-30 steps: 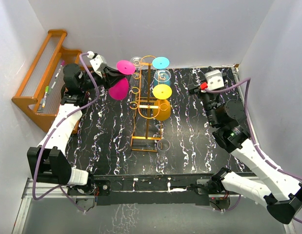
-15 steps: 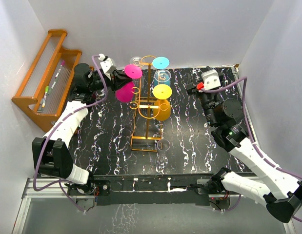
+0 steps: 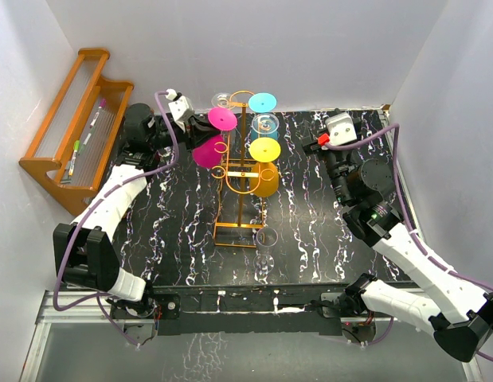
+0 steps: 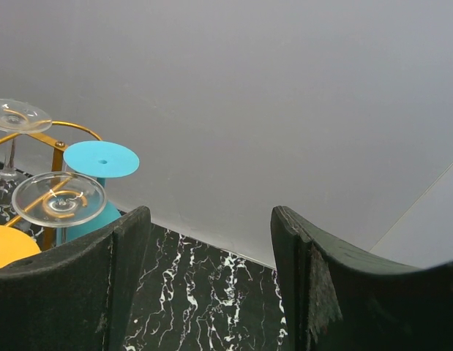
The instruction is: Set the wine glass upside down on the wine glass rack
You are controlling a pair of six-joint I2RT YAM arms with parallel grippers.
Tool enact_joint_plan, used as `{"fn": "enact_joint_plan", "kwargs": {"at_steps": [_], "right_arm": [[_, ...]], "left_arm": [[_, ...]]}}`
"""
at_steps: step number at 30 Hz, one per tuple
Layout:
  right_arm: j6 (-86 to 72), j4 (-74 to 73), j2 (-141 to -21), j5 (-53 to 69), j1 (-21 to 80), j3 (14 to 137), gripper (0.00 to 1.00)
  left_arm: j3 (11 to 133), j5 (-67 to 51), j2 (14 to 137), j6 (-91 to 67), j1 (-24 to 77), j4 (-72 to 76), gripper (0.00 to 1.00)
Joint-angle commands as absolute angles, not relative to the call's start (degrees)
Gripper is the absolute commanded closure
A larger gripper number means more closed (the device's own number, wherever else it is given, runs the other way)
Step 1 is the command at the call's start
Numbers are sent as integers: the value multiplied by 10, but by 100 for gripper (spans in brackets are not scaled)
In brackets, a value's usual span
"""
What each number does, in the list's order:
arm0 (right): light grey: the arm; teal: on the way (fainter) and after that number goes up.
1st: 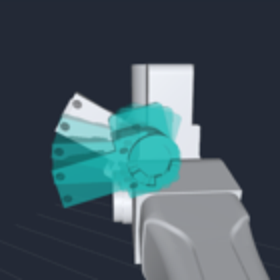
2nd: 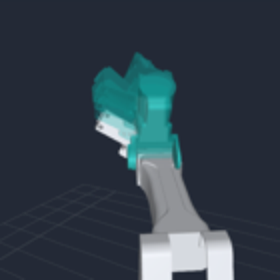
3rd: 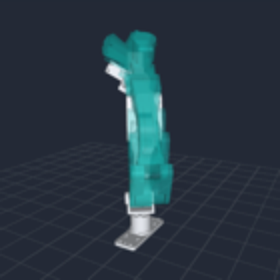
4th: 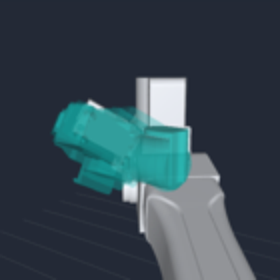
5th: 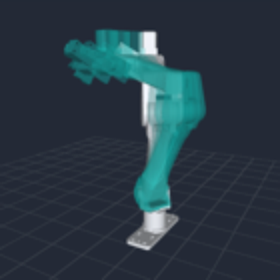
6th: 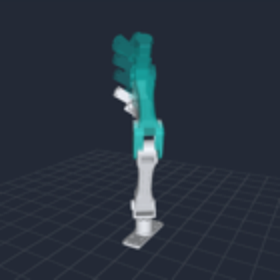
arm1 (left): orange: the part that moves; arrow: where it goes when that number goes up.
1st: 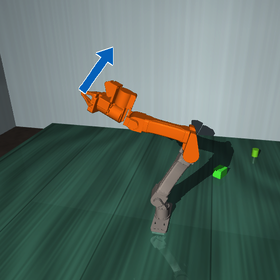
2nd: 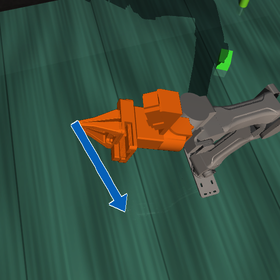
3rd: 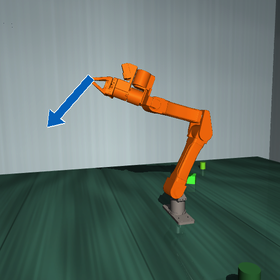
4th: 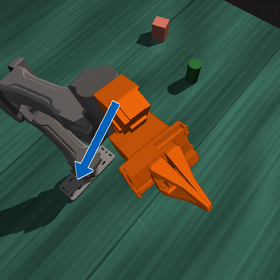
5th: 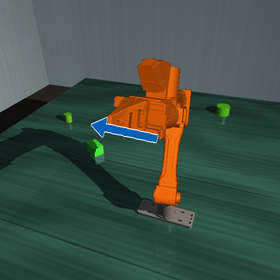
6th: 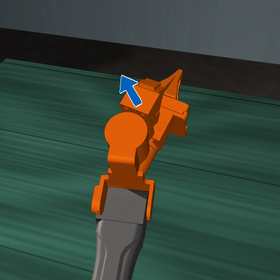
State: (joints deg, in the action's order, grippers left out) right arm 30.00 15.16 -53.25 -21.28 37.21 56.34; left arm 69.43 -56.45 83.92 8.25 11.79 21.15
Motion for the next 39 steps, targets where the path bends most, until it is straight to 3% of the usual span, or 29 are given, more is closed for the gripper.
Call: {"fn": "enact_joint_plan", "kwargs": {"at_steps": [1,13,15,19,20,21,22,27,31,39], "right_arm": [[298,178,-524,-214,372,574,31],[281,151,-505,-184,372,560,29],[256,107,-495,-132,371,568,28],[187,-64,-458,61,371,613,27],[171,-94,-444,95,371,617,20],[150,-115,-430,114,371,618,4],[130,-141,-415,122,371,618,2],[51,-291,-376,112,371,653,1],[49,-428,-404,210,371,705,1],[63,-433,-395,376,372,664,1]], "left_arm": [[704,-579,827,96,126,227,100],[690,-553,814,124,126,171,100],[688,-547,809,128,126,158,94],[669,-535,797,130,126,155,94],[664,-532,796,126,126,161,94],[660,-529,795,120,126,163,94],[656,-528,793,115,126,167,93],[655,-518,788,107,125,160,80],[655,-510,787,120,125,136,66],[645,-482,764,114,118,130,52]]}}
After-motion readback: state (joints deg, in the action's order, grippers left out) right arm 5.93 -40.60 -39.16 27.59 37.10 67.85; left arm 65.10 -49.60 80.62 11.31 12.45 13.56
